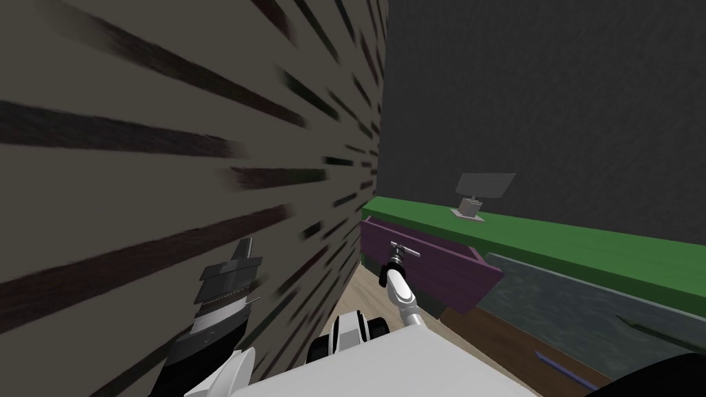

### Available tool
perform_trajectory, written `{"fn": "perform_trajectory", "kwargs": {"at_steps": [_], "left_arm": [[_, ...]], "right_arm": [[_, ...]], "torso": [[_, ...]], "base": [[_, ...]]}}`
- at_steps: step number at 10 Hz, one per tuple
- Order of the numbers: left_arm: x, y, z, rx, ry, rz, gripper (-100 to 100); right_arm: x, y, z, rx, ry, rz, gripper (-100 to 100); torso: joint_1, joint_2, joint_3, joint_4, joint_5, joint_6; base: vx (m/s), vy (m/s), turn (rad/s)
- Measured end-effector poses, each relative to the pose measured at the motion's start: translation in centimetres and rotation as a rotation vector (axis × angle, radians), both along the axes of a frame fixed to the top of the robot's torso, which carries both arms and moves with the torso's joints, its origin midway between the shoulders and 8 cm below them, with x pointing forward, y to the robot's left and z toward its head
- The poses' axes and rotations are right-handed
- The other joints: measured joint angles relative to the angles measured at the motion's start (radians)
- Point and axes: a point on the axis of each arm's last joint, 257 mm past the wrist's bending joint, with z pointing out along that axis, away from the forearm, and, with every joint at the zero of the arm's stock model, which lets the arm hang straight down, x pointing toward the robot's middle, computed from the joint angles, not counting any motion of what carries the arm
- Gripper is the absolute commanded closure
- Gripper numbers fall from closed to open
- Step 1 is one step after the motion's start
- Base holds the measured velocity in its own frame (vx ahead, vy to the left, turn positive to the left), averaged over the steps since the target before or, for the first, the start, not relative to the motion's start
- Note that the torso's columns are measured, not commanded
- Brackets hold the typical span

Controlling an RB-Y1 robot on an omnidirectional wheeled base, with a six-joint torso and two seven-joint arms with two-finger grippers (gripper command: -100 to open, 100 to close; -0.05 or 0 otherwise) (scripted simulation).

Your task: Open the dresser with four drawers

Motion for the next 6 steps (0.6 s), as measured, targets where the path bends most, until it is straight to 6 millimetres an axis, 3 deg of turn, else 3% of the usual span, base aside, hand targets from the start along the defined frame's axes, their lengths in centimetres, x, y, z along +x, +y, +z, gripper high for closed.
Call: {"fn": "perform_trajectory", "kwargs": {"at_steps": [3,4,6], "left_arm": [[0.00,-0.01,0.00,0.000,0.000,0.000,0],[0.00,0.00,0.00,0.000,0.000,0.000,0],[0.00,0.01,0.00,0.000,0.000,0.000,0]], "right_arm": [[-0.08,0.52,0.27,-0.001,-0.005,0.002,100],[-0.25,0.63,-0.10,0.002,0.003,0.002,-100],[0.68,0.94,0.62,0.009,-0.001,0.007,-100]], "torso": [[0.002,0.002,0.002,0.001,0.000,0.000],[-0.003,-0.002,-0.001,0.002,0.001,0.000],[-0.003,-0.003,-0.002,-0.001,0.000,0.000]], "base": [[-0.141,0.137,-0.004],[-0.031,0.027,-0.045],[-0.036,0.012,-0.073]]}}
